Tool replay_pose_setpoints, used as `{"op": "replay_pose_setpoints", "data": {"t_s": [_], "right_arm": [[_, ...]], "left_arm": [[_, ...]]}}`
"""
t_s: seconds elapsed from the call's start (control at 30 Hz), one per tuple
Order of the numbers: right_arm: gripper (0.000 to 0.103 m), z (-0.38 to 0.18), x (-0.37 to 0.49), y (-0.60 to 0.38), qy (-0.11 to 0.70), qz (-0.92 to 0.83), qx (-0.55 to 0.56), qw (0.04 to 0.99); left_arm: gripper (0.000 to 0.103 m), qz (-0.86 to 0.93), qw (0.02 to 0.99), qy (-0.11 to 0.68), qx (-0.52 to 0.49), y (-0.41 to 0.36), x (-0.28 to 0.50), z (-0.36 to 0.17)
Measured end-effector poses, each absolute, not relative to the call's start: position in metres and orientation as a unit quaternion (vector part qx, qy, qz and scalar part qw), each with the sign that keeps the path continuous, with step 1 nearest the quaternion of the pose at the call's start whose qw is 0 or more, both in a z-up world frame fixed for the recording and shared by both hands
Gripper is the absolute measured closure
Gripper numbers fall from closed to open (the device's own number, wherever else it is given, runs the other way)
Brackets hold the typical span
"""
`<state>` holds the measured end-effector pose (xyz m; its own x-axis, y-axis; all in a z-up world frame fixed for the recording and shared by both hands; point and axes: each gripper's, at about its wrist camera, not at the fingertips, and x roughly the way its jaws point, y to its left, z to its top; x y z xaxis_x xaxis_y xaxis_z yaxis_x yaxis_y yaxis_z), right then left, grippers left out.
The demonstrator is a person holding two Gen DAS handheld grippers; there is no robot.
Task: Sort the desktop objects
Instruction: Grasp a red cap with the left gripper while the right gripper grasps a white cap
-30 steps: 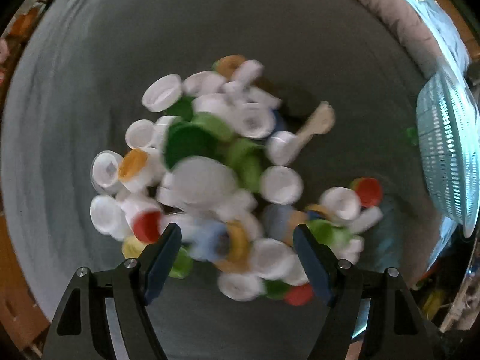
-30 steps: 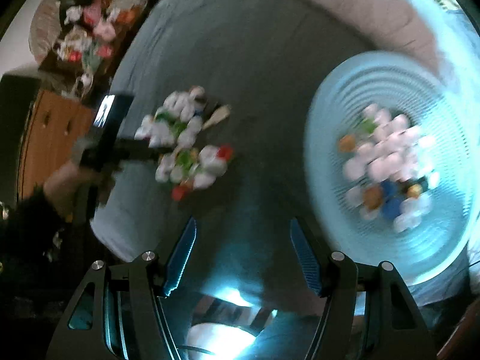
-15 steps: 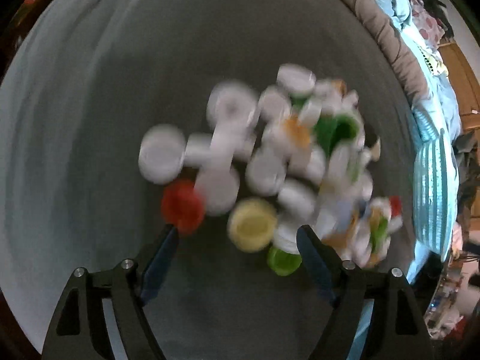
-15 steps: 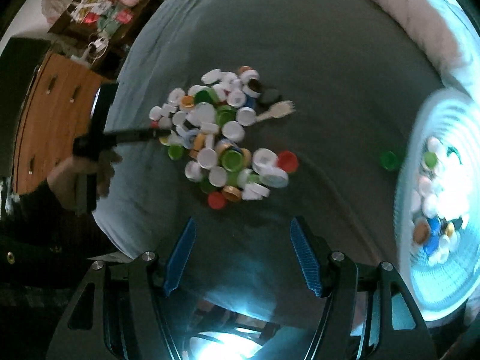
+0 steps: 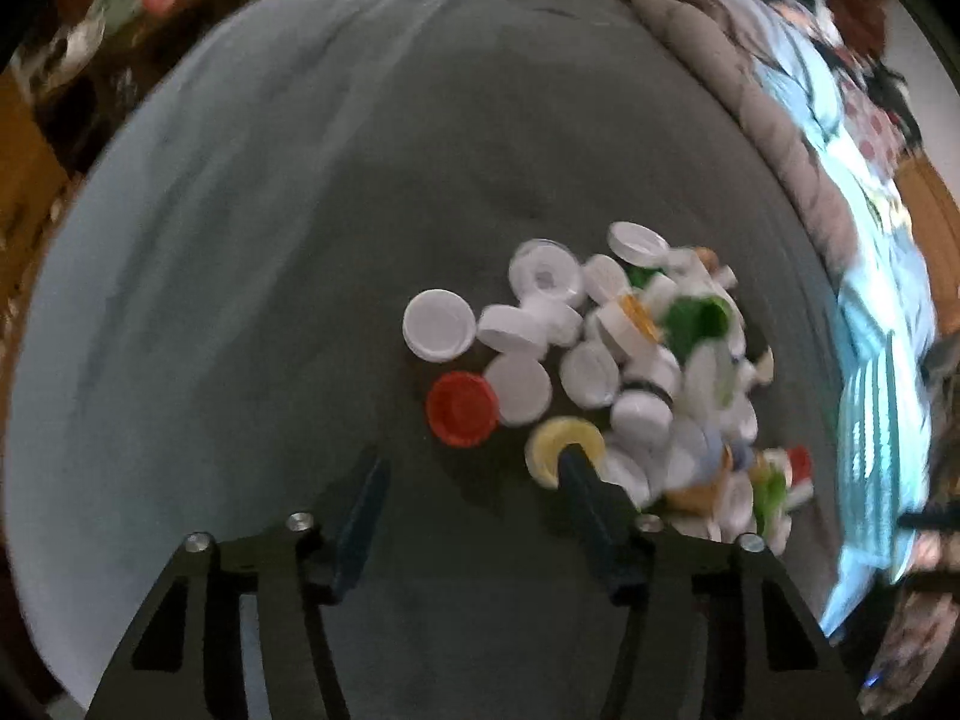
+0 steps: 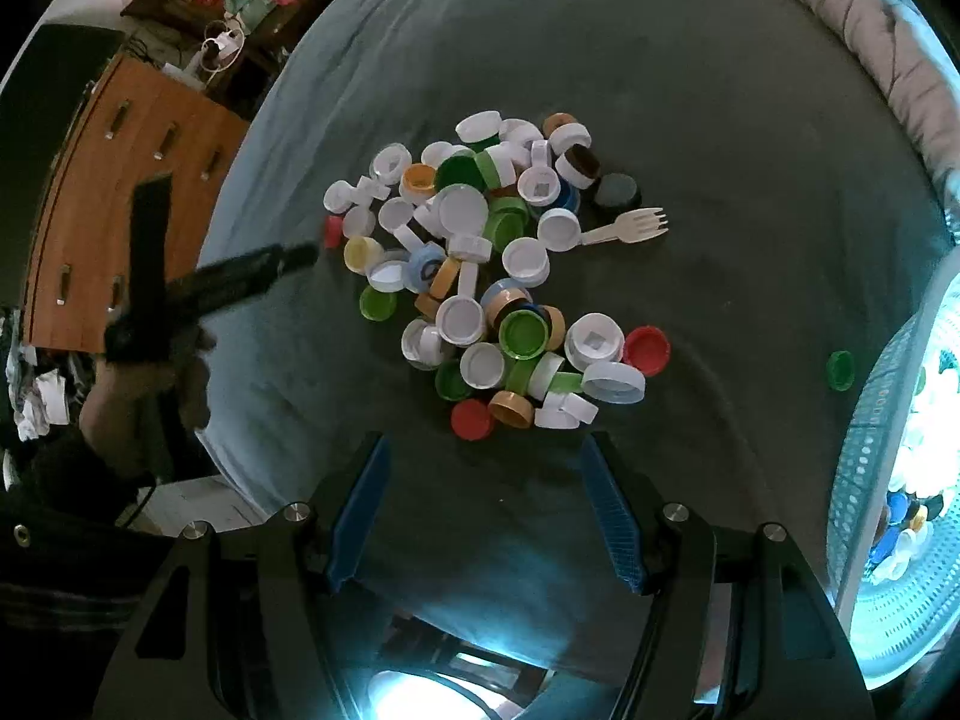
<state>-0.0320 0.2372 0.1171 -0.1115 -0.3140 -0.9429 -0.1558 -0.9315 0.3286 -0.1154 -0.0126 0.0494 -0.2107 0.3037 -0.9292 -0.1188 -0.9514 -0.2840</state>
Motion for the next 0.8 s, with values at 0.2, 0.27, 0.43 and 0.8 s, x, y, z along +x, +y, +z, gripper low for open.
{"op": "replay_pose_setpoints", "data": {"t_s": [0.2, 0.27, 0.43, 0.8], "right_arm": [[0.043, 0.11, -0.032, 0.233, -0.174, -0.718, 0.672, 0.054], [0.043, 0.106, -0.035, 0.231, -0.174, -0.716, 0.674, 0.056], [0.044, 0.114, -0.053, 0.224, -0.156, -0.737, 0.654, 0.074], [0.044, 0.102, -0.159, 0.154, -0.075, -0.781, 0.588, 0.194]], "left_arm": [[0.076, 0.748, 0.133, -0.118, -0.639, -0.003, -0.139, 0.024], [0.082, 0.745, 0.142, -0.109, -0.643, 0.004, -0.138, 0.021], [0.092, 0.759, 0.144, -0.102, -0.627, 0.008, -0.132, 0.028], [0.092, 0.786, 0.086, -0.152, -0.592, -0.061, -0.119, 0.064]]}}
